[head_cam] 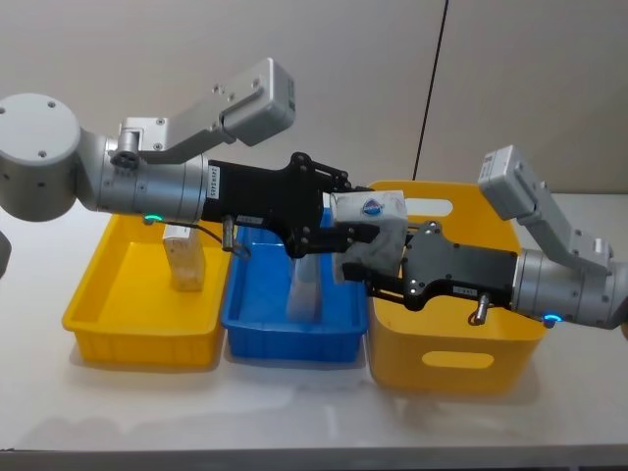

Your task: Bimanual collaborative sorting of washing and personal care products

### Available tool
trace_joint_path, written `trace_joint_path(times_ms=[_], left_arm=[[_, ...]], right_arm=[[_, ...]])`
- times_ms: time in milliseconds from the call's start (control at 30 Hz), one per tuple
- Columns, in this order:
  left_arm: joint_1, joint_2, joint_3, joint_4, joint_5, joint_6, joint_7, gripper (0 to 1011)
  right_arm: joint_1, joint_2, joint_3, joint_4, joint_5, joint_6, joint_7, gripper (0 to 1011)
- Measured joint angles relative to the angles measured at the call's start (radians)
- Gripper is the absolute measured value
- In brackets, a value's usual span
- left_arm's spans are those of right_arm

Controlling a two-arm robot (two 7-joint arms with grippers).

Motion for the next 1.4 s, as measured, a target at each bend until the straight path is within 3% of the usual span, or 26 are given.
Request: trace_joint_path(times_ms=[233,467,1133,1400], left_arm=[[0.000,0.000,0.000,0.000,0.000,0.000,0.000,383],[0.000,-0.001,0.000,0.000,0.000,0.000,0.001,393],[0.001,0.000,0.000,-0.002,-0.002,0.001,0.004,972],[0.020,0.023,-0.011,-0.034,-0.003,0.027,0.039,1001]], right_arm=[[0.003,-0.002,-0.002,0.004,-0.001,-0.001,0.001,418],[0.004,-0.003,-0.004,0.005,-0.001,-0.001,0.001,406],[-0.044,0.028,0.008,-0.084,0.015,0.036,-0.058,391],[-0.106,0.065,0.032,-0.149,0.021,0.056,-0.118,391]])
